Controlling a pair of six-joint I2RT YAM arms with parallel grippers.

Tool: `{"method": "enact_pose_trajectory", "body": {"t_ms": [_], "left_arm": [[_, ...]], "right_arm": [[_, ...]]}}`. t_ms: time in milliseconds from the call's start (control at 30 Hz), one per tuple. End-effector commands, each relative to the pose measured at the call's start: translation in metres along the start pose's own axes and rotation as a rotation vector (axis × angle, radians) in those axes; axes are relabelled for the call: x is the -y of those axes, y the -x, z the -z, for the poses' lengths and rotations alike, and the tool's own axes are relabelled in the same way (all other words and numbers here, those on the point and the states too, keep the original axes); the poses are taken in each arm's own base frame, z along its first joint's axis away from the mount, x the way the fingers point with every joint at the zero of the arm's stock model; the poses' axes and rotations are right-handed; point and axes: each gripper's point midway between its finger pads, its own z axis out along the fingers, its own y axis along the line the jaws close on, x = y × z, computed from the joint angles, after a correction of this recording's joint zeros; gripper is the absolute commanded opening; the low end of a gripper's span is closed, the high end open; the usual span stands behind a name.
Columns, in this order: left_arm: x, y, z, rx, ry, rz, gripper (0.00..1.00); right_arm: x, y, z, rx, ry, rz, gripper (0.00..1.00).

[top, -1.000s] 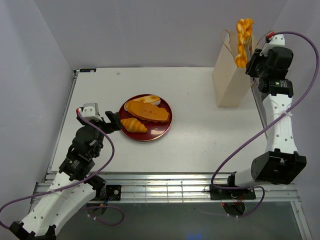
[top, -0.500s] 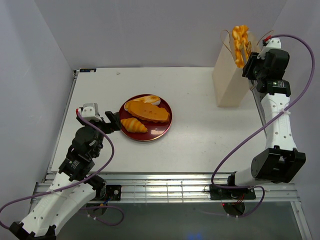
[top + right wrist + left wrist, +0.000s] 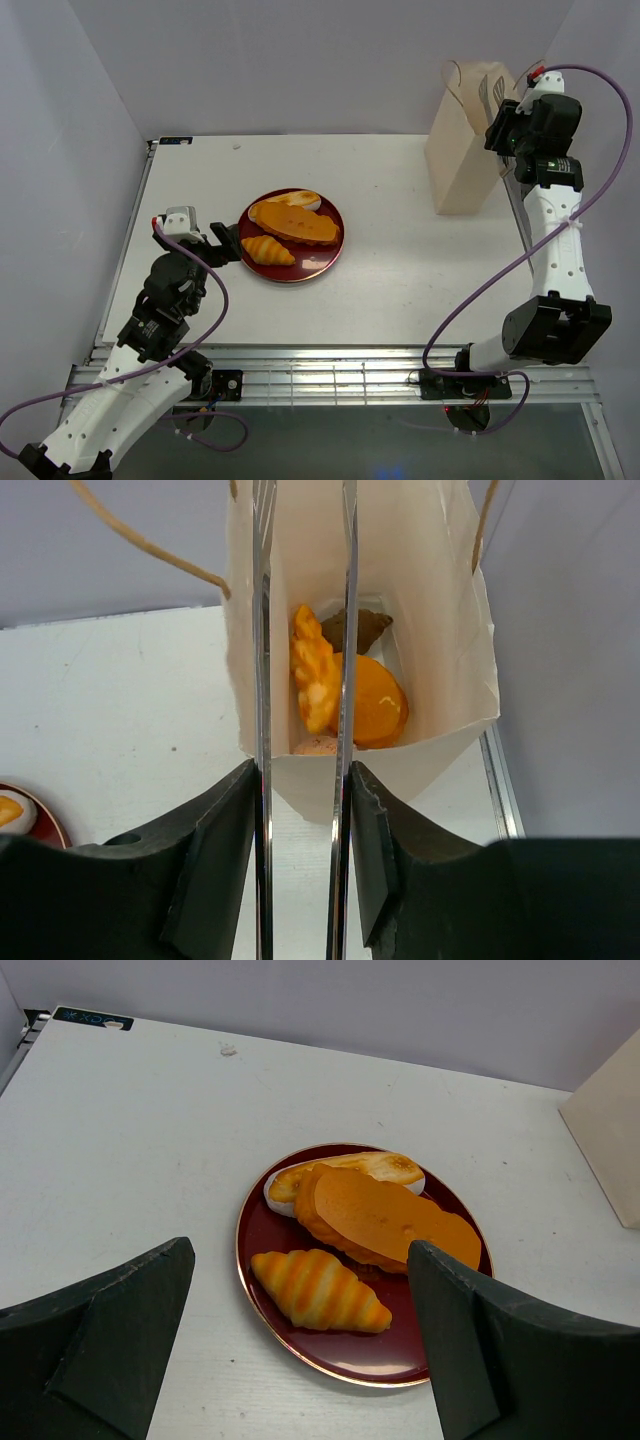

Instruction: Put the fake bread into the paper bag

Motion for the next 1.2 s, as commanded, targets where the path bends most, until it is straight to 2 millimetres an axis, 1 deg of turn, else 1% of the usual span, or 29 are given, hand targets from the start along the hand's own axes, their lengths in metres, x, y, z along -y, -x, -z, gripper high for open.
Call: {"method": "enact_pose_trajectory", "body": {"t_ms": [0, 100, 233, 267, 300, 367, 400, 433, 467, 500, 533, 567, 600, 633, 667, 700, 733, 767, 800, 833, 867, 900, 933, 967, 1000, 1033, 1067, 1100, 1167], "left_arm": [[0.004, 0.004, 0.000, 0.014, -0.018, 0.010, 0.98], [0.004, 0.003, 0.000, 0.011, -0.018, 0.007, 0.98], [0.003, 0.002, -0.001, 0.010, -0.013, 0.002, 0.98], [0.003, 0.003, -0.001, 0.010, -0.010, 0.002, 0.98], [0.003, 0.004, -0.001, 0.012, -0.008, 0.003, 0.98], [0.002, 0.003, -0.001, 0.012, -0.002, -0.001, 0.98], [0.001, 0.003, -0.001, 0.013, 0.002, -0.001, 0.98], [0.000, 0.003, -0.002, 0.011, 0.006, -0.004, 0.98], [-0.002, 0.003, -0.001, 0.014, 0.016, -0.005, 0.98], [-0.003, 0.003, -0.002, 0.014, 0.023, -0.006, 0.98], [-0.004, 0.003, -0.002, 0.015, 0.027, -0.007, 0.98], [-0.005, 0.003, -0.002, 0.015, 0.034, -0.008, 0.98], [-0.007, 0.003, -0.002, 0.017, 0.044, -0.010, 0.98], [-0.008, 0.004, -0.001, 0.020, 0.048, -0.009, 0.98], [-0.008, 0.003, -0.002, 0.019, 0.053, -0.010, 0.98], [-0.010, 0.004, -0.002, 0.022, 0.060, -0.010, 0.98], [-0.010, 0.004, -0.002, 0.024, 0.063, -0.011, 0.98], [-0.010, 0.003, -0.003, 0.023, 0.063, -0.012, 0.98], [-0.011, 0.003, -0.003, 0.021, 0.067, -0.013, 0.98], [-0.011, 0.003, -0.003, 0.020, 0.067, -0.014, 0.98], [-0.010, 0.002, -0.004, 0.018, 0.066, -0.015, 0.98], [-0.010, 0.001, -0.004, 0.013, 0.067, -0.018, 0.98], [-0.010, 0.000, -0.004, 0.011, 0.069, -0.020, 0.98], [-0.011, 0.001, -0.004, 0.012, 0.072, -0.020, 0.98], [-0.011, 0.001, -0.005, 0.011, 0.075, -0.019, 0.98], [-0.012, 0.000, -0.005, 0.008, 0.081, -0.017, 0.98], [-0.011, 0.001, -0.005, 0.010, 0.079, -0.010, 0.98], [-0.011, 0.003, -0.005, 0.007, 0.084, 0.000, 0.98], [-0.008, 0.006, -0.006, 0.001, 0.091, 0.063, 0.98]], "right_arm": [[-0.009, 0.047, 0.017, 0.134, 0.041, -0.001, 0.46], [-0.020, 0.060, 0.033, 0.176, 0.083, -0.007, 0.45], [-0.033, 0.071, 0.053, 0.221, 0.145, -0.014, 0.45], [-0.042, 0.073, 0.057, 0.231, 0.180, -0.013, 0.45], [-0.047, 0.077, 0.067, 0.250, 0.199, -0.011, 0.45], [-0.060, 0.074, 0.074, 0.254, 0.248, -0.002, 0.45], [-0.073, 0.072, 0.078, 0.254, 0.281, 0.009, 0.45], [-0.081, 0.069, 0.085, 0.260, 0.302, 0.020, 0.45], [-0.096, 0.066, 0.090, 0.262, 0.341, 0.051, 0.45], [-0.114, 0.065, 0.102, 0.271, 0.384, 0.069, 0.45], [-0.121, 0.054, 0.102, 0.252, 0.401, 0.075, 0.45], [-0.142, 0.048, 0.111, 0.252, 0.459, 0.092, 0.45], [-0.151, 0.046, 0.123, 0.266, 0.484, 0.109, 0.45], [-0.157, 0.041, 0.128, 0.265, 0.501, 0.112, 0.45], [-0.171, 0.024, 0.131, 0.236, 0.543, 0.118, 0.45], [-0.178, 0.023, 0.144, 0.261, 0.577, 0.121, 0.45], [-0.186, 0.017, 0.149, 0.259, 0.609, 0.131, 0.45], [-0.207, -0.005, 0.156, 0.222, 0.696, 0.161, 0.46], [-0.215, -0.014, 0.164, 0.213, 0.735, 0.181, 0.46], [-0.223, -0.026, 0.167, 0.193, 0.763, 0.201, 0.46], [-0.240, -0.043, 0.175, 0.167, 0.822, 0.237, 0.46], [-0.247, -0.067, 0.172, 0.117, 0.840, 0.267, 0.46], [-0.252, -0.082, 0.172, 0.090, 0.853, 0.293, 0.46], [-0.266, -0.098, 0.178, 0.065, 0.883, 0.321, 0.46], [-0.271, -0.121, 0.175, 0.017, 0.894, 0.347, 0.46], [-0.276, -0.131, 0.173, 0.007, 0.893, 0.364, 0.46], [-0.286, -0.143, 0.179, -0.009, 0.923, 0.380, 0.46], [-0.290, -0.155, 0.177, -0.033, 0.932, 0.389, 0.46], [-0.302, -0.177, 0.177, -0.063, 0.976, 0.404, 0.46]]}}
